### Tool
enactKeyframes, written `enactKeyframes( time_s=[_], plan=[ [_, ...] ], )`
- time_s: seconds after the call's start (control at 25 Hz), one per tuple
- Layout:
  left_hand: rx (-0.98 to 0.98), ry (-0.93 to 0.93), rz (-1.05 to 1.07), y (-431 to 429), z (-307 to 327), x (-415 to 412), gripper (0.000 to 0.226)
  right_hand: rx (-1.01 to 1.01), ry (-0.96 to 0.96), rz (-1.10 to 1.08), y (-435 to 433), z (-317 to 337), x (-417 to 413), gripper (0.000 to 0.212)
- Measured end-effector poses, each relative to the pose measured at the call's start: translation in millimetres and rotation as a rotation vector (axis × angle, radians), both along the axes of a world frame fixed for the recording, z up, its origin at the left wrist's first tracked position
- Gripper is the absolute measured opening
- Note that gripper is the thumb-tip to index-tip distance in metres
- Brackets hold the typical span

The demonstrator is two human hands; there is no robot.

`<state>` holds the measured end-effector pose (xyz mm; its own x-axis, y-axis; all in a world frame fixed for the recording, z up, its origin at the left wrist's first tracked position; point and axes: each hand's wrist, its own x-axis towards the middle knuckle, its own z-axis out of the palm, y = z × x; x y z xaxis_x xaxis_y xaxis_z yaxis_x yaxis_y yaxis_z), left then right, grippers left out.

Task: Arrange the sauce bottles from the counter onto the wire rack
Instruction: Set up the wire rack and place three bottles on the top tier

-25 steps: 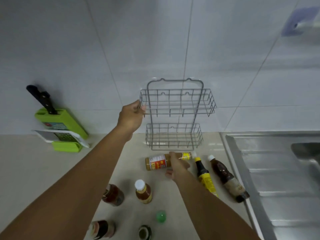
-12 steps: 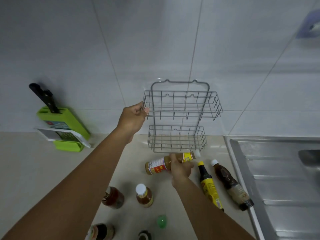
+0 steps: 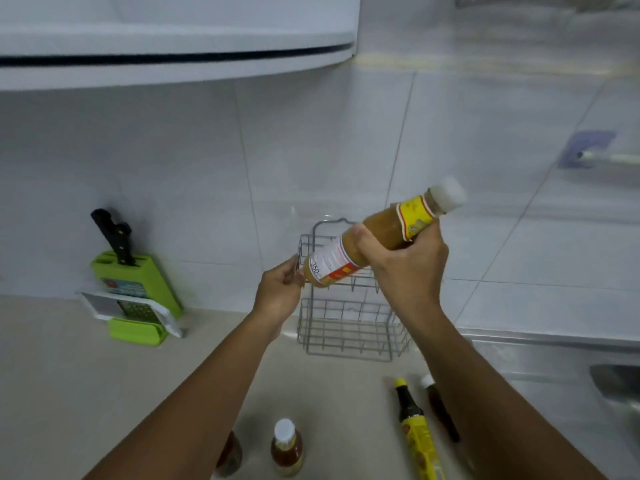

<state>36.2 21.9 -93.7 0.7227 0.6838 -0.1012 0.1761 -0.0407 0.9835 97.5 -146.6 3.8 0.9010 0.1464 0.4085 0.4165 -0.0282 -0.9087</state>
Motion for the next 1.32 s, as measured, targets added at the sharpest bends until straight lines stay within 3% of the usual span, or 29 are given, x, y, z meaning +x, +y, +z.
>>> enactKeyframes(
  time_s=[0.2, 0.76, 0.92, 1.32],
  plan=[
    [0.006, 0.019, -0.042, -0.9, 2.1, -3.5, 0.039, -0.255, -0.132, 0.097, 54.3, 23.0, 29.5, 0.056],
    [0.036, -0.019, -0.152, 6.4, 7.7, -11.9, 0.043, -0.773, -0.180, 0.129, 107.9, -3.0, 38.9, 0.080],
    [0.032, -0.006, -0.161, 6.8, 6.4, -13.0, 0.043, -0.749, -0.007, 0.542, 82.2, -2.0, 56.0, 0.059],
    [0.040, -0.012, -0.139, 3.7, 4.5, -10.6, 0.044, -0.688, -0.041, 0.459, 81.1, -19.5, 53.8, 0.070]
  ],
)
